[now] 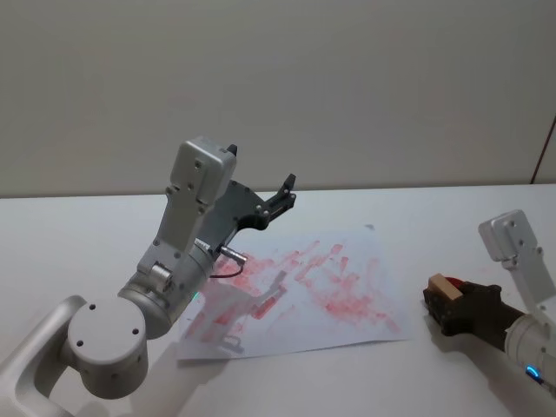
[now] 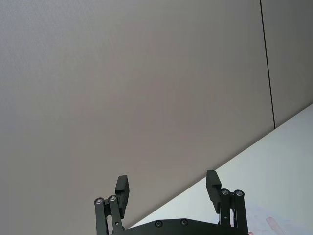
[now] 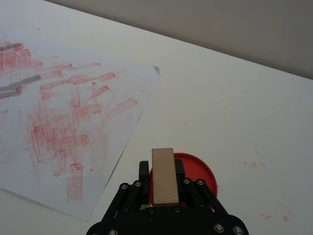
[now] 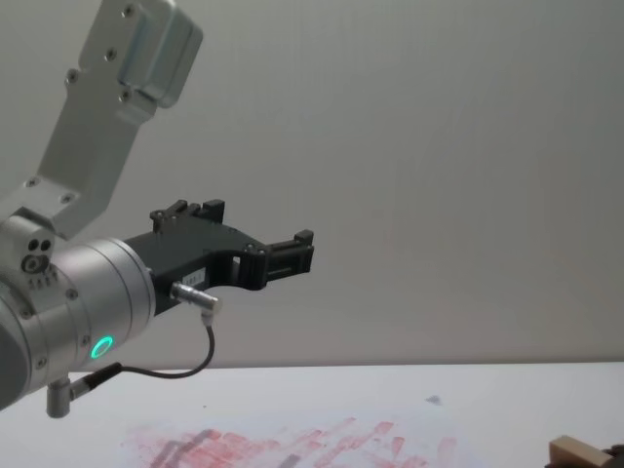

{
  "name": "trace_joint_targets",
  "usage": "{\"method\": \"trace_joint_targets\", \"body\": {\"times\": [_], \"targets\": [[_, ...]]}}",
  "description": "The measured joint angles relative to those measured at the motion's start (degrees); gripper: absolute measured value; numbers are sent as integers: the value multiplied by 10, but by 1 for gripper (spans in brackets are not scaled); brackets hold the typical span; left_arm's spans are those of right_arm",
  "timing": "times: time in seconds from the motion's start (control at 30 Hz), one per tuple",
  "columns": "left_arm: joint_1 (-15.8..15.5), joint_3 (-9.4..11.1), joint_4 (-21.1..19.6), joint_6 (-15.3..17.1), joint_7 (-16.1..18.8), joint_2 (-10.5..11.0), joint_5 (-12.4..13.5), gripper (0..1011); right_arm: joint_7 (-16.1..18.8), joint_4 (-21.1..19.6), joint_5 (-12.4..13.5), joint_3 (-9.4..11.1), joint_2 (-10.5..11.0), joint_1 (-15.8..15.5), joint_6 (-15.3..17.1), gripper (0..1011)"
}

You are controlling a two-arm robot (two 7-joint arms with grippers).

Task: Use the one hand to pick up the stamp and affix it onto the A4 paper.

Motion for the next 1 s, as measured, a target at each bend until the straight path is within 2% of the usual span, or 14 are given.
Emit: {"method": "trace_joint_targets", "body": {"times": [0.17, 0.43, 1.0], "targets": [[0, 0, 0, 0, 0, 0, 0, 1001, 1, 1, -1, 0, 0, 0, 0, 226], [0, 0, 0, 0, 0, 0, 0, 1001, 1, 2, -2, 0, -1, 1, -3, 224], [0, 0, 0, 0, 0, 0, 0, 1001, 16, -4, -27, -3, -11, 29, -65, 225]]}}
